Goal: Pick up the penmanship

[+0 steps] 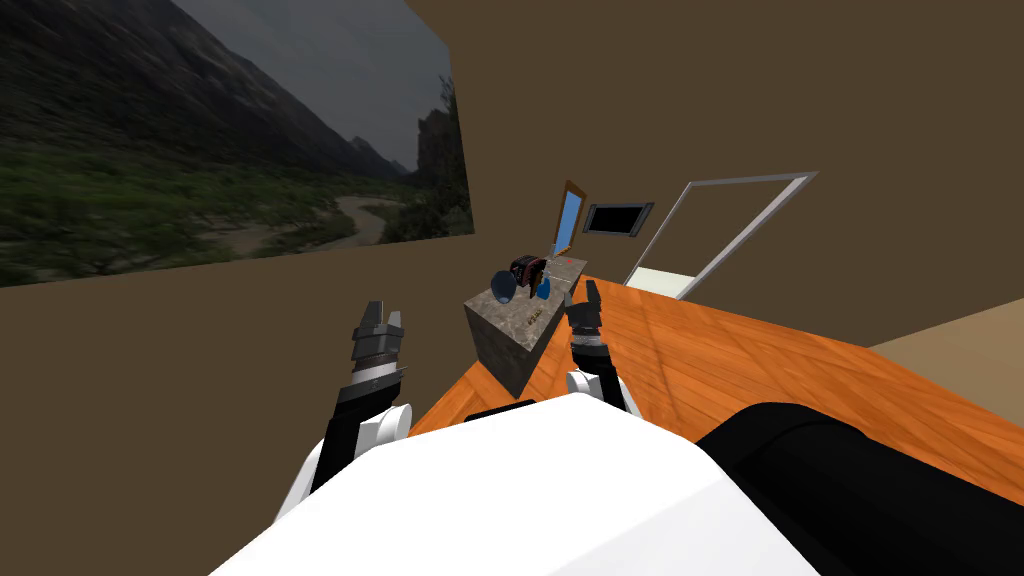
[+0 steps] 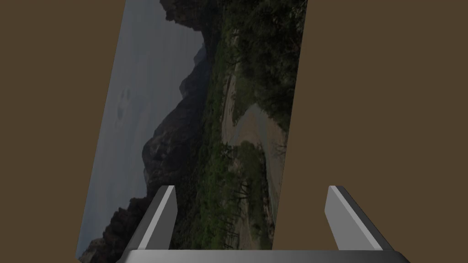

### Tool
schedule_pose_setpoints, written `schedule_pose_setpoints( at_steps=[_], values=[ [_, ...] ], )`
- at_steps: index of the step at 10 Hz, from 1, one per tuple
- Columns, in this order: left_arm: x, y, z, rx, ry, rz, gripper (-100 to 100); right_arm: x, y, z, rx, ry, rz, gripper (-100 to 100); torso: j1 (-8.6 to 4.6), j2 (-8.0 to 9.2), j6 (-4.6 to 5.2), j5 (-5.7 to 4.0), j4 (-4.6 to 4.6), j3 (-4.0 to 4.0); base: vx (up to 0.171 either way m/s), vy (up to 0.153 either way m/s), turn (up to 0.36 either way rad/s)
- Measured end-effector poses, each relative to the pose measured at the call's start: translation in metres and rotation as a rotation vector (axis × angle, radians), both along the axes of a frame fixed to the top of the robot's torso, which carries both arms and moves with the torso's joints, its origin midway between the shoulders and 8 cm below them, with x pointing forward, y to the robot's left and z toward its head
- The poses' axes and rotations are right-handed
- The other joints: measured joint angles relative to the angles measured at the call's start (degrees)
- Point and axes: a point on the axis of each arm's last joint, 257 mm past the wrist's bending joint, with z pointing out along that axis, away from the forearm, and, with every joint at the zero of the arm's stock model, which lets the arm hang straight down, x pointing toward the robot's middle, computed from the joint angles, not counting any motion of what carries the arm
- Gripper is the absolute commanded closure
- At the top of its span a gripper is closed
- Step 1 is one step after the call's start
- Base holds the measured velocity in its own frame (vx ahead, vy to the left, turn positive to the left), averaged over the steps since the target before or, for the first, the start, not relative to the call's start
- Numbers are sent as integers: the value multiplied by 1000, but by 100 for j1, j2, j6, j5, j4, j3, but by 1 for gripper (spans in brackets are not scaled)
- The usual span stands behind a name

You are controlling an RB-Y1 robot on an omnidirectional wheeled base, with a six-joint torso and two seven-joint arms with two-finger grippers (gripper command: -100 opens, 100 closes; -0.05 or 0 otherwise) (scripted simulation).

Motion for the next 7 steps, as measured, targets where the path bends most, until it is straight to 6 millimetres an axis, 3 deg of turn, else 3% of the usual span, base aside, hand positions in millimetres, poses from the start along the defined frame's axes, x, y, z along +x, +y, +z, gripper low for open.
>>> schedule_pose_setpoints(
  at_steps=[4,7],
  values=[
    [0,0,0,0,0,0,0,2,29,-5,-108,21,84,-100,1,18,0,0,4,11,-45,4,18],
    [0,0,0,0,0,0,0,2,59,-20,-205,52,168,-100,-1,32,0,0,7,18,-82,2,71]
  ],
)
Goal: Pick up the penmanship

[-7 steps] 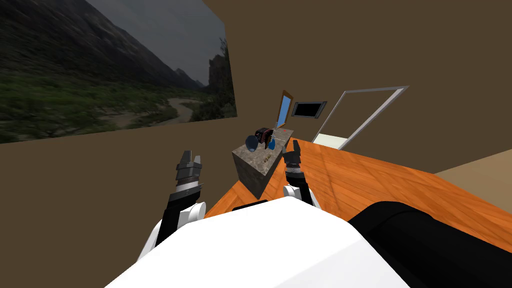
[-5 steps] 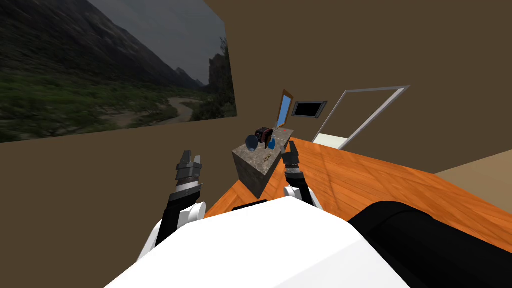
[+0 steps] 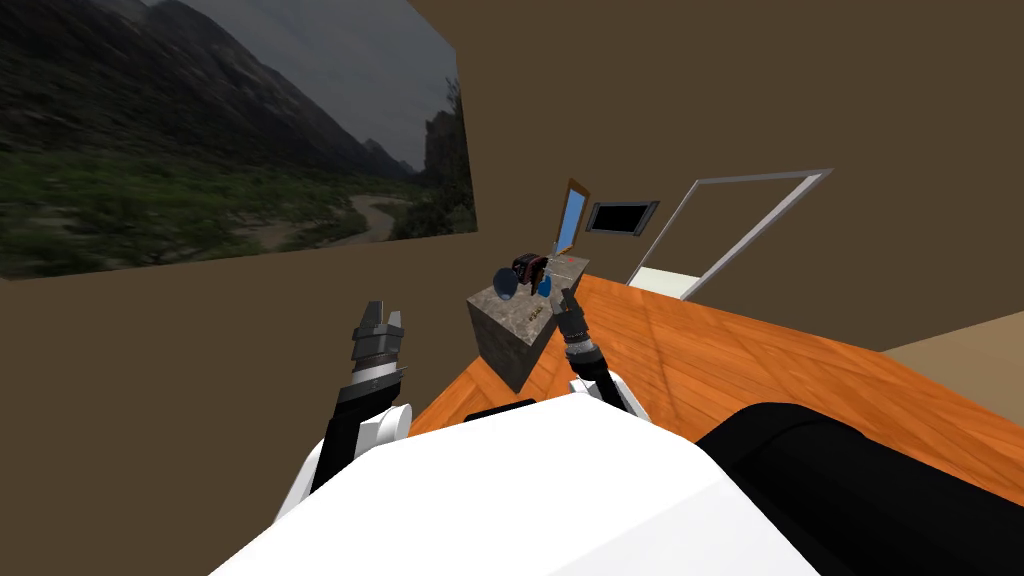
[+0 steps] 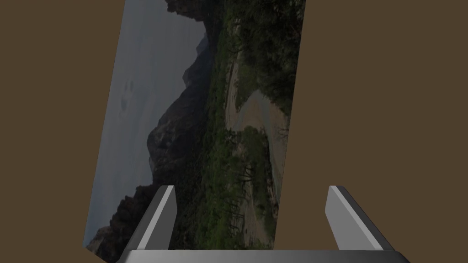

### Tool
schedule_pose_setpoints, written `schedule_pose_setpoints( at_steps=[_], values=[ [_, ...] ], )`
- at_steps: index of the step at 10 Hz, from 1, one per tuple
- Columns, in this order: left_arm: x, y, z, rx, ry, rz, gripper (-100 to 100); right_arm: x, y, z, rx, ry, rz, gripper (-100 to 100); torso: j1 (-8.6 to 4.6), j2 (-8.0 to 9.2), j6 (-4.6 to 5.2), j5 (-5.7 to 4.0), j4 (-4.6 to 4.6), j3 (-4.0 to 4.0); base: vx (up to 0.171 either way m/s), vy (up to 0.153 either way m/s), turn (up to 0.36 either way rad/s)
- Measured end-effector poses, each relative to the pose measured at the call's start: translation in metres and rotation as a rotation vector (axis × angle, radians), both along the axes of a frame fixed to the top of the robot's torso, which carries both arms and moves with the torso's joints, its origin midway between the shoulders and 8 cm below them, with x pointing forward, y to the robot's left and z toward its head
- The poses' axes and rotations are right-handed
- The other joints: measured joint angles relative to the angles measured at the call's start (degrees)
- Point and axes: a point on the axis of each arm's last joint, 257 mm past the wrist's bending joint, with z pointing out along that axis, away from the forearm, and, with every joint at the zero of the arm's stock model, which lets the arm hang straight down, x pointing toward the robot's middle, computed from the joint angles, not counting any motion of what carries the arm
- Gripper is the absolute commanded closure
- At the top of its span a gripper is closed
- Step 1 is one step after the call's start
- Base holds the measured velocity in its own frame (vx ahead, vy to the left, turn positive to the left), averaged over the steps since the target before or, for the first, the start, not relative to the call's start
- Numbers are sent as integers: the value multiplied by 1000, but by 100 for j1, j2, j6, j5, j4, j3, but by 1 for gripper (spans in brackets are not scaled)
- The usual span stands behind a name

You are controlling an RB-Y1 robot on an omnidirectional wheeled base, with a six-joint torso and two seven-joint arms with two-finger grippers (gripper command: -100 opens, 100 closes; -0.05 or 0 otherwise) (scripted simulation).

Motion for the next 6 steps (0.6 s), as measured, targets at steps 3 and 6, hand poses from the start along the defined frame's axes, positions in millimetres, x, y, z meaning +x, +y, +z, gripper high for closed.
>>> schedule_pose_setpoints(
  at_steps=[3,6],
  values=[
    [0,0,0,0,0,0,0,-7,37,-26,-94,45,91,-100,2,3,1,0,2,3,-86,7,75],
    [0,0,0,0,0,0,0,-14,68,-58,-190,100,171,-100,-3,-1,2,0,1,1,-79,1,109]
  ],
)
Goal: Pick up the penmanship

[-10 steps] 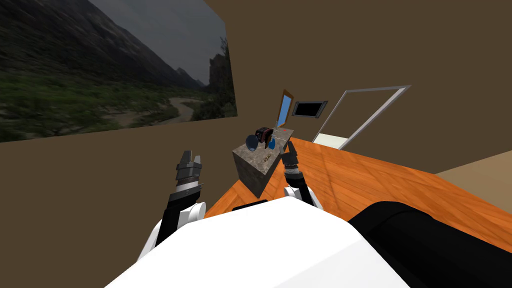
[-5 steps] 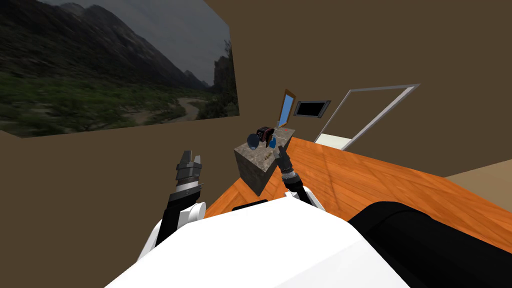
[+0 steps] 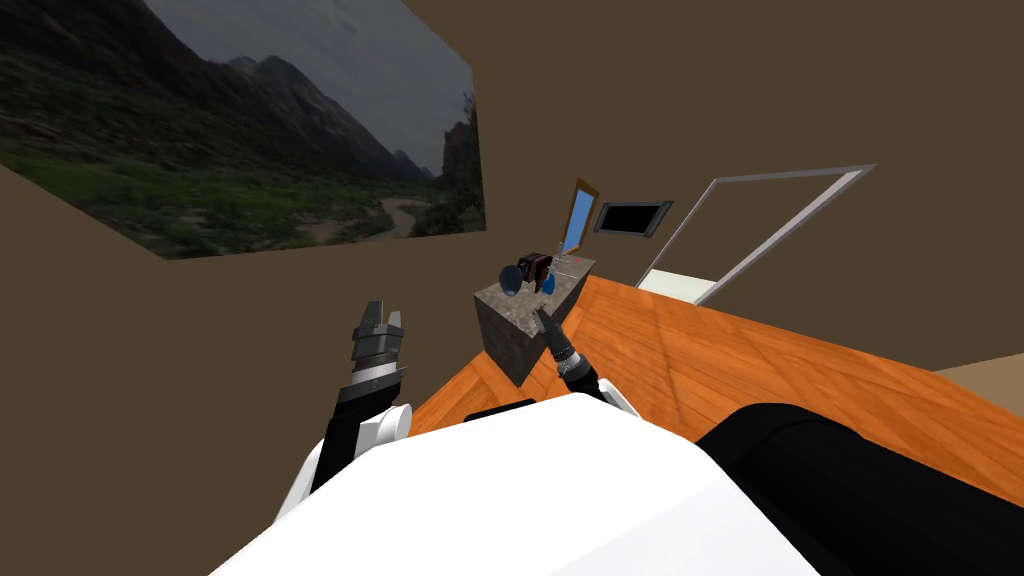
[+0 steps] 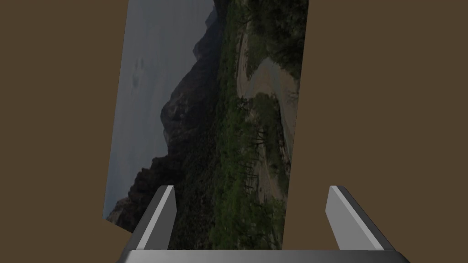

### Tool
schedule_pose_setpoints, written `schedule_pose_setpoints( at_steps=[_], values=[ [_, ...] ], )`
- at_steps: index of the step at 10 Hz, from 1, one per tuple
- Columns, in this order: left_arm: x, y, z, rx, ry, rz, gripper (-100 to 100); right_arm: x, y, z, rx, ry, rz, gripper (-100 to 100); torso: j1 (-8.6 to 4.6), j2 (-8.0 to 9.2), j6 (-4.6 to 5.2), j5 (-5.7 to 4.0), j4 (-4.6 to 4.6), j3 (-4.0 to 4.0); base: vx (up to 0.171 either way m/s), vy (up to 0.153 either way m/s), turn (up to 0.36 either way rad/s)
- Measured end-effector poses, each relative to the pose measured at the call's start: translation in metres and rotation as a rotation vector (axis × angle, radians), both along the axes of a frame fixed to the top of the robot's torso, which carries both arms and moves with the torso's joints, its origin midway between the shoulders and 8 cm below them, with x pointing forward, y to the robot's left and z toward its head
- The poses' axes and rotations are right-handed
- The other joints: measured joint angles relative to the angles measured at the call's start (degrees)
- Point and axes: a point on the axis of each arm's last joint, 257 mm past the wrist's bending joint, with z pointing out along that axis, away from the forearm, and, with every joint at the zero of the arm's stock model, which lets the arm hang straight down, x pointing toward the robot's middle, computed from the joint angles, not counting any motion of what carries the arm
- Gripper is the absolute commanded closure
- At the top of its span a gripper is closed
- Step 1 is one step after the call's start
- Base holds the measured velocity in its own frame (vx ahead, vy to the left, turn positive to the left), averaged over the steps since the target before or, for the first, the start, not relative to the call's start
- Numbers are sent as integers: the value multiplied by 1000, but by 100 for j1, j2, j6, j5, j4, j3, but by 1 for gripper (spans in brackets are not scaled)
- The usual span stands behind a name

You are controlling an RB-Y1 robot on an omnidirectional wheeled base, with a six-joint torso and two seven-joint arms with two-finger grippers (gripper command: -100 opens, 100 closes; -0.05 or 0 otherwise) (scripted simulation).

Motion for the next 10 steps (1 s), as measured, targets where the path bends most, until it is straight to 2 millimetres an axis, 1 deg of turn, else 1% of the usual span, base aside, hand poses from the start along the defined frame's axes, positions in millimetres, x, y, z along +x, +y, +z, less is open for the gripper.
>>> schedule_pose_setpoints(
  at_steps=[1,2,3,4,5,6,7,8,9,10],
  values=[
    [0,0,0,0,0,0,0,-6,9,-13,-38,21,31,-100,0,-4,-2,0,-1,-3,-47,-1,72],
    [0,0,0,0,0,0,0,-6,12,-21,-61,32,47,-100,-1,-11,-1,0,-2,-7,-62,6,124],
    [0,0,0,0,0,0,0,-13,21,-36,-95,57,77,-100,2,-7,-2,0,-3,-5,-55,3,82],
    [0,0,0,0,0,0,0,-17,27,-44,-119,68,95,-100,1,-9,0,0,-2,-5,-75,-11,154],
    [0,0,0,0,0,0,0,-22,30,-60,-158,94,125,-100,-6,-4,-2,-1,-2,-3,-63,-7,91],
    [0,0,0,0,0,0,0,-26,37,-68,-182,106,144,-100,-3,-7,0,-1,-1,-4,-64,3,173],
    [0,0,0,0,0,0,0,-33,43,-86,-222,136,175,-100,-2,-6,-2,-1,-2,-4,-53,2,103],
    [0,0,0,0,0,0,0,-40,46,-98,-251,152,194,-100,-1,-10,0,0,-2,-6,-64,12,213],
    [0,0,0,0,0,0,0,-52,52,-117,-291,183,229,-100,1,-7,-2,0,-2,-4,-54,4,110],
    [0,0,0,0,0,0,0,-60,56,-128,-324,197,250,-100,-1,-10,1,0,-2,-6,-52,-5,204]
  ],
)
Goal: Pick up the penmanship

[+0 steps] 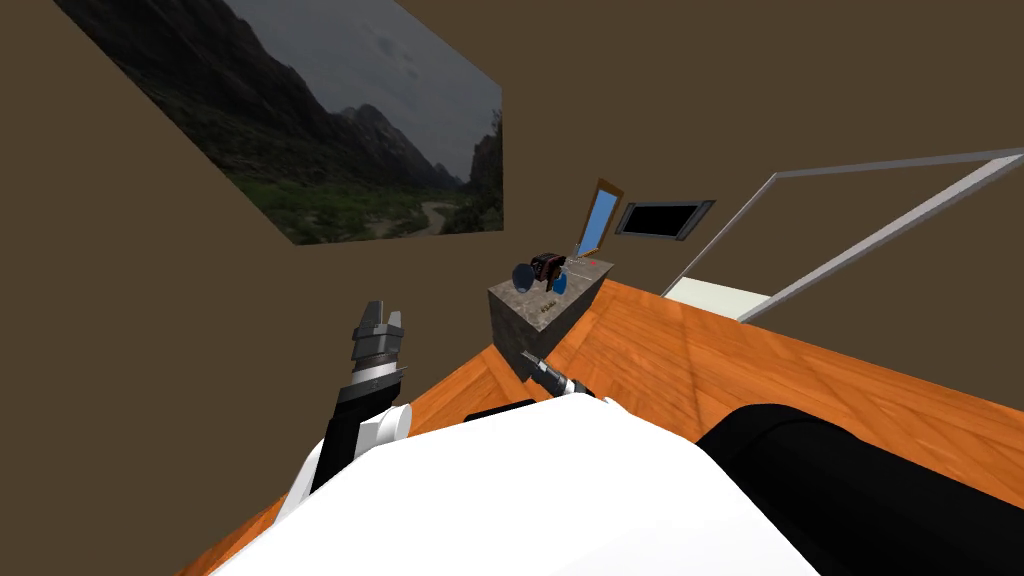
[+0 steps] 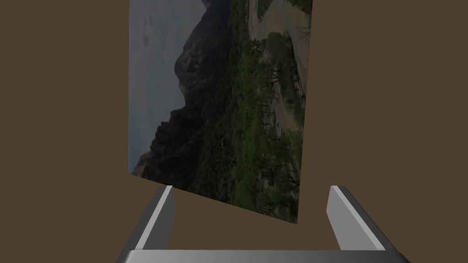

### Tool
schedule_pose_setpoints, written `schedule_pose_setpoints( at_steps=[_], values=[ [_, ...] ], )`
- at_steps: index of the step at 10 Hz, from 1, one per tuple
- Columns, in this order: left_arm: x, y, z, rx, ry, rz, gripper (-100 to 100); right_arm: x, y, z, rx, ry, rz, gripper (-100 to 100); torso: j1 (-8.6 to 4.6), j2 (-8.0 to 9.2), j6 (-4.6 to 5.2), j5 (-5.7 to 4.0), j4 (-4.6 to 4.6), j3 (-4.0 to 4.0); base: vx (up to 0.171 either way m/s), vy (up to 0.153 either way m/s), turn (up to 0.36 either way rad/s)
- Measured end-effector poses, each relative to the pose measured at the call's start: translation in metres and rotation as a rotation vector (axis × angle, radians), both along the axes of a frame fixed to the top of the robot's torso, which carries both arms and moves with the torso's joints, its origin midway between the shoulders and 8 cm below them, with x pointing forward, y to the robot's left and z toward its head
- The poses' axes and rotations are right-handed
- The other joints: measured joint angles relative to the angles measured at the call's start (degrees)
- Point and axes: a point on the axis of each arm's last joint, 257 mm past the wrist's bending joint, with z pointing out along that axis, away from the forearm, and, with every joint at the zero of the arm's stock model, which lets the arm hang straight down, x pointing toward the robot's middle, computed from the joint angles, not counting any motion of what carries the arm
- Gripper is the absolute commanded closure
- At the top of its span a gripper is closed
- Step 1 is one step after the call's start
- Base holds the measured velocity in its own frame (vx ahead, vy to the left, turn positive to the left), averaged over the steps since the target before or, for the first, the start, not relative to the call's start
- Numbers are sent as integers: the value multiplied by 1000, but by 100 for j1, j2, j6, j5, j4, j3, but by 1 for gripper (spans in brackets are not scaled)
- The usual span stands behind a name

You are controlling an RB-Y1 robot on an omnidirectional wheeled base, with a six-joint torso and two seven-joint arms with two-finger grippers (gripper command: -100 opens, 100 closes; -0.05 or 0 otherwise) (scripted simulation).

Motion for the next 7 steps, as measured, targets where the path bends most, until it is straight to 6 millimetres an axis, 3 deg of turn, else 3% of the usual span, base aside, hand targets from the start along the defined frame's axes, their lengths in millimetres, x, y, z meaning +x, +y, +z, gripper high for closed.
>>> schedule_pose_setpoints(
  at_steps=[4,7],
  values=[
    [0,0,0,0,0,0,0,-35,1,-63,-163,97,113,-100,-6,-1,2,-1,0,-1,-56,-2,185],
    [0,0,0,0,0,0,0,-76,-10,-125,-298,194,203,-100,-11,2,-2,-2,0,1,-58,-8,172]
  ],
)
